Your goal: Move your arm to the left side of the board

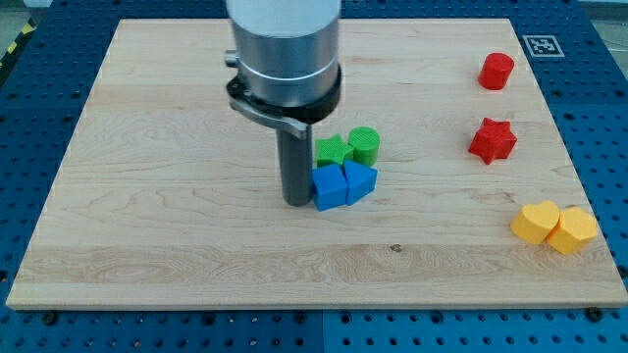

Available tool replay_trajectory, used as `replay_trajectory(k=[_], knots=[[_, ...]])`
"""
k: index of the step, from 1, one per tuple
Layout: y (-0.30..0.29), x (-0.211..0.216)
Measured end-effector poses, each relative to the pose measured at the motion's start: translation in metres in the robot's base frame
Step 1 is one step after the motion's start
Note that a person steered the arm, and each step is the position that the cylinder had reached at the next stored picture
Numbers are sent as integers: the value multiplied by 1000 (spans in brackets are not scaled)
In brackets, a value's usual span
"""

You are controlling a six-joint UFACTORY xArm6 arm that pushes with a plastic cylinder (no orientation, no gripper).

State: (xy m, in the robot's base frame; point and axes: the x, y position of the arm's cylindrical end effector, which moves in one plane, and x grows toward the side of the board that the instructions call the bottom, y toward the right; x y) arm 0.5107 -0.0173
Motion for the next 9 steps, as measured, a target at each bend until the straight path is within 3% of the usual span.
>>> replay_trajectory(k=[2, 4, 5, 8, 9], knots=[[-16, -1], [-129, -87], [-139, -137], [-138, -150], [-138, -132]])
